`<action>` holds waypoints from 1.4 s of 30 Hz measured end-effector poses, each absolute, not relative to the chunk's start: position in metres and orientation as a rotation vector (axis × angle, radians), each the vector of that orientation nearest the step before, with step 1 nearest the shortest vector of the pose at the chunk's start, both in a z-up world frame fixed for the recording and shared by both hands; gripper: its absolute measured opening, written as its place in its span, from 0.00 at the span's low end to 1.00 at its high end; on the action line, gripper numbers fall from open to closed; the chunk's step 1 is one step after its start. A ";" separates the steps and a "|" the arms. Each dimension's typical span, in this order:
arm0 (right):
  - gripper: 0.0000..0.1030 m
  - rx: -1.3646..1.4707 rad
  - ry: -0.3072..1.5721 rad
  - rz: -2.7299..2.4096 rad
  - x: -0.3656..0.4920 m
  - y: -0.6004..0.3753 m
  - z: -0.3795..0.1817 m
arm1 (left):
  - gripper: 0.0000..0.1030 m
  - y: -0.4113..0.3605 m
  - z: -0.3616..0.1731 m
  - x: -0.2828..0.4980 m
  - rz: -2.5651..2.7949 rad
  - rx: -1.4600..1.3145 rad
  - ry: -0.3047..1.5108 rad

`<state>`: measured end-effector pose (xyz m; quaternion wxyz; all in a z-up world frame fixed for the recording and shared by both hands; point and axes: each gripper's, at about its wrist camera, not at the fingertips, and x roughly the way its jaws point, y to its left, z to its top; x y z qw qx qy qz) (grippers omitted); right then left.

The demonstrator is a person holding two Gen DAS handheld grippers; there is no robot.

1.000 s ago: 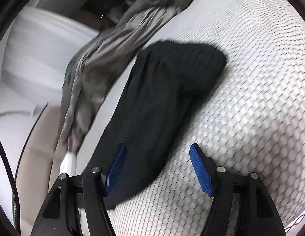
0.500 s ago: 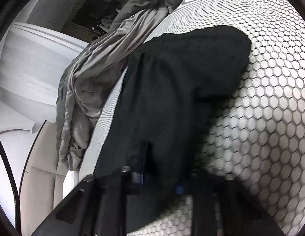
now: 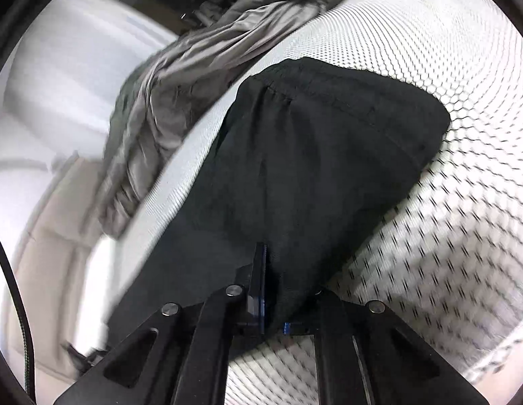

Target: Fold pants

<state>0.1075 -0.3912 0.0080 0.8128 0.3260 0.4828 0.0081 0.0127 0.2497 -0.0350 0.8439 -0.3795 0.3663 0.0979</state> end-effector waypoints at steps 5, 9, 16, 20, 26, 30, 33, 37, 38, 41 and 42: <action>0.42 0.823 1.019 -0.030 0.096 -0.415 0.003 | 0.15 0.253 -0.031 0.010 0.262 -0.772 0.768; 0.47 0.935 0.973 -0.146 0.095 -0.451 0.002 | 0.15 0.263 -0.037 0.012 0.276 -0.808 0.765; 0.35 0.863 0.899 -0.148 0.124 -0.475 0.012 | 0.15 0.262 -0.037 0.014 0.347 -0.741 0.759; 0.35 0.743 0.978 -0.169 0.124 -0.476 -0.003 | 0.15 0.265 -0.039 0.013 0.349 -0.725 0.773; 0.65 0.735 0.905 -0.185 0.102 -0.492 0.033 | 0.39 0.257 -0.007 -0.010 0.426 -0.657 0.689; 0.68 0.587 0.799 -0.193 0.084 -0.482 0.075 | 0.63 0.236 0.017 -0.011 0.396 -0.575 0.653; 0.89 0.465 0.786 -0.101 0.089 -0.450 0.089 | 0.81 0.197 0.029 0.004 0.269 -0.466 0.668; 0.95 0.313 0.874 0.057 0.114 -0.380 0.081 | 0.96 0.129 0.035 0.026 0.086 -0.337 0.701; 0.96 0.261 0.895 0.102 0.120 -0.358 0.077 | 1.00 0.113 0.035 0.032 0.057 -0.322 0.707; 0.97 0.135 0.965 0.214 0.130 -0.302 0.059 | 0.99 0.064 0.033 0.053 -0.047 -0.268 0.739; 0.97 0.085 0.994 0.258 0.137 -0.276 0.048 | 0.99 0.044 0.030 0.062 -0.088 -0.235 0.761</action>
